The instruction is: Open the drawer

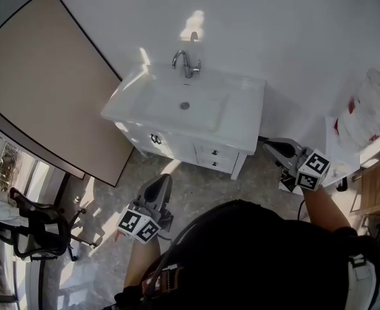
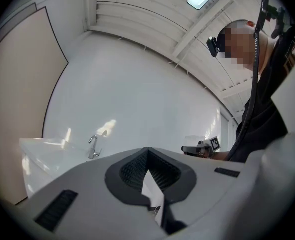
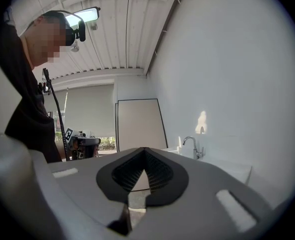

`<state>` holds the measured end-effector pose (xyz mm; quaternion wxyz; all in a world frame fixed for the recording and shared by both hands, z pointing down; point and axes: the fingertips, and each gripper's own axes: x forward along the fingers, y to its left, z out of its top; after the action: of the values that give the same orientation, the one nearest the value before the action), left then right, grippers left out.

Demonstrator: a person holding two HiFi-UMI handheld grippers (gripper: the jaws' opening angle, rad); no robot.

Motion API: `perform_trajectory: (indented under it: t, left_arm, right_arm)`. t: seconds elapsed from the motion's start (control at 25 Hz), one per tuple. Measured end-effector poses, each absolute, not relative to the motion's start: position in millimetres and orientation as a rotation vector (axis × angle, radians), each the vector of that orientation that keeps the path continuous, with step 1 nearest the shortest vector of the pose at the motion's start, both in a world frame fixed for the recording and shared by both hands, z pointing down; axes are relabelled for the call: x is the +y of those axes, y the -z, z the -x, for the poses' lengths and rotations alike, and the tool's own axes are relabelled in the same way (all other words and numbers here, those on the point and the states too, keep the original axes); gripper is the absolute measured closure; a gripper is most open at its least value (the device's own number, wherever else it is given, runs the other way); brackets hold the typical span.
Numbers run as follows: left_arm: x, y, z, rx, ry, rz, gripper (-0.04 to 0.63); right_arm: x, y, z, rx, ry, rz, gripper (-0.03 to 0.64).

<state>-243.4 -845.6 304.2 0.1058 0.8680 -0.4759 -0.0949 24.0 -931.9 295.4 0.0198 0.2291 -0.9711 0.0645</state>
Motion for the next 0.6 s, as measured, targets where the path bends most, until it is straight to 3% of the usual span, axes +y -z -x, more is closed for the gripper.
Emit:
perform_trajectory:
  t: [0.32,0.6]
  left_arm:
    - [-865,-312,263,-1.547,0.252,-2.472,0.603]
    - [-899,-305,213,-1.771,0.270,-2.357,0.603]
  right_arm:
    - [-984,-299,11,-3.070,-0.208,-0.530,0.623]
    - [-1040,-304,-16,-3.114,-0.157,-0.238,0.623]
